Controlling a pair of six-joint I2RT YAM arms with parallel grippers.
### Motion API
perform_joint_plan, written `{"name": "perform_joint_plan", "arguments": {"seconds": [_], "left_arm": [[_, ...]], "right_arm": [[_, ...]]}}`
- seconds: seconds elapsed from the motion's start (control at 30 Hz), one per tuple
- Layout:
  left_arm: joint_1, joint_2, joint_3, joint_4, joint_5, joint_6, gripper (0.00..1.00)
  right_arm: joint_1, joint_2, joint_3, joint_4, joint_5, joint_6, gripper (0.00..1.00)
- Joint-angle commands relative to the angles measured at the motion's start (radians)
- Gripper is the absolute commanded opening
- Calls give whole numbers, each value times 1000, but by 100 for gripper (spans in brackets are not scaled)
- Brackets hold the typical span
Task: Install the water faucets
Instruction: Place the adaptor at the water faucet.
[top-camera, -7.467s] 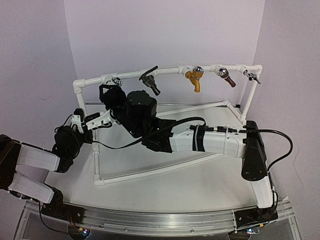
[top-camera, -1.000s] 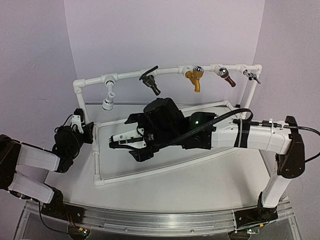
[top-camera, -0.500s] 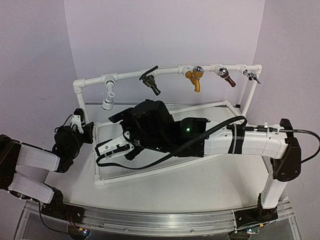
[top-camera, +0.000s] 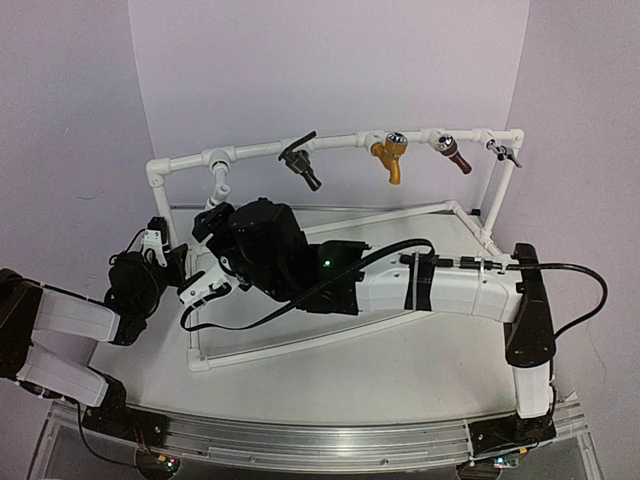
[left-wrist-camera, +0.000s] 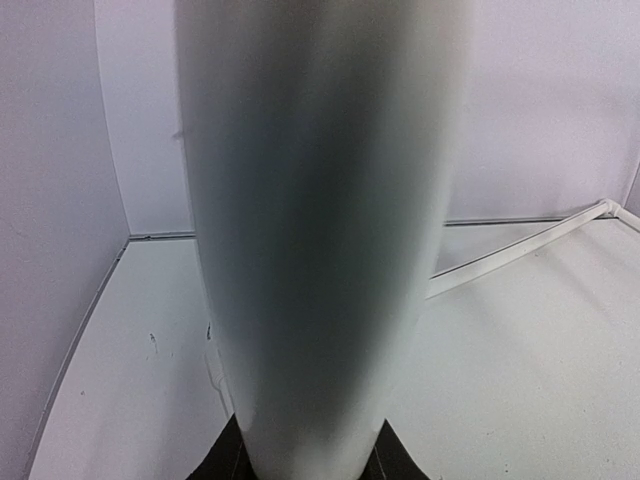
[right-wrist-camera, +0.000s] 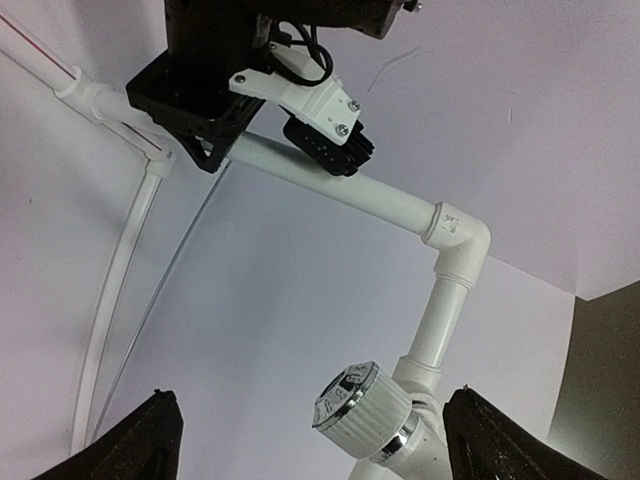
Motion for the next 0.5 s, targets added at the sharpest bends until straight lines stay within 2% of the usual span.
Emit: {"name": "perform_joint_plan", "arguments": {"seconds": [0.0,0.47], "left_arm": [[-37,18,39,0,175,-25,0],[-37,13,38,-1,175,-25,0]], "right_arm": [[-13,45,79,114,59,-156,93],[-58,132,189,145,80,-229,85]]}}
